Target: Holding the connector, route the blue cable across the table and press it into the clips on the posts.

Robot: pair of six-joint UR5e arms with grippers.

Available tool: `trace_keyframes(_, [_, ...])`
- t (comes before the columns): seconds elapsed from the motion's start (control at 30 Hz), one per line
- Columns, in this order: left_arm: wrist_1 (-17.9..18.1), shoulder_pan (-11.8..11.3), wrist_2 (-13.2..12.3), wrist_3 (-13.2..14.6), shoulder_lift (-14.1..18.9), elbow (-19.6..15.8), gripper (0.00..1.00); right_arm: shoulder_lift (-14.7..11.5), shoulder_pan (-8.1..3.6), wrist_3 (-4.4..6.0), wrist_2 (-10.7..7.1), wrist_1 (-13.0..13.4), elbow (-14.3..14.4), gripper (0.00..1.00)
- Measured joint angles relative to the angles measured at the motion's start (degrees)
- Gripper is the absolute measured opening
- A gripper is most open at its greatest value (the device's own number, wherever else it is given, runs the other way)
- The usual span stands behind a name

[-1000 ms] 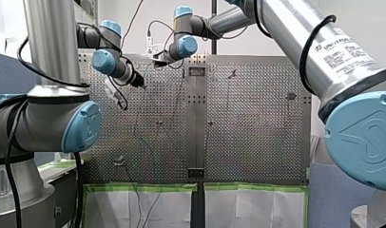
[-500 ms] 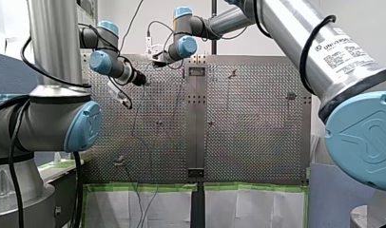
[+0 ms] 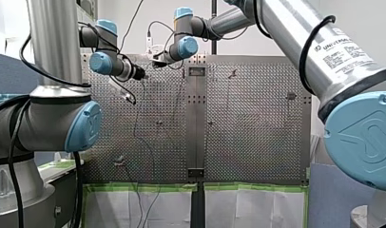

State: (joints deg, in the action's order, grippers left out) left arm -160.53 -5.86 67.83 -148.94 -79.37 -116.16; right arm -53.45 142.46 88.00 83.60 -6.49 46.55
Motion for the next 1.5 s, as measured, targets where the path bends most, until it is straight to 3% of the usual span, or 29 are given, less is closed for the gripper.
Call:
trace_keyframes(0.03, [0.13,-0.01,0.42,-0.04,-0.02,0.00,0.00,0.00,-0.01,0.00,0.00,0.00,0.00,0.00])
trace_keyframes(0.37, [-0.37,-0.02,5.56,3.14,-2.52,-0.16,0.00,-0.02,0.02,0.00,-0.01,0.05,0.00,0.00])
trace_keyframes(0.53, [-2.44,-0.79,7.95,5.30,-1.37,-0.18,0.00,-0.01,-0.01,0.12,-0.01,0.08,0.00,0.00])
trace_keyframes(0.7, [-2.71,-1.31,9.39,5.56,0.22,-0.11,0.00,0.03,-0.04,1.15,-0.10,0.21,-0.01,0.00])
trace_keyframes(0.83, [-1.38,-2.70,10.96,4.47,1.81,0.05,0.00,0.07,-0.09,1.98,-1.18,0.49,-0.01,0.00])
trace_keyframes(1.1, [0.92,-4.90,14.29,6.36,1.63,1.01,0.00,1.17,-0.52,5.13,-4.35,1.82,-0.13,0.00])
trace_keyframes(1.27, [1.34,-5.57,14.36,8.49,-0.44,1.45,0.00,2.37,-0.98,5.84,-4.57,2.10,-0.28,0.00])
trace_keyframes(1.5, [4.13,-6.14,11.92,9.34,-2.78,2.04,0.00,3.81,-1.24,6.09,-4.55,2.16,-2.29,0.00])
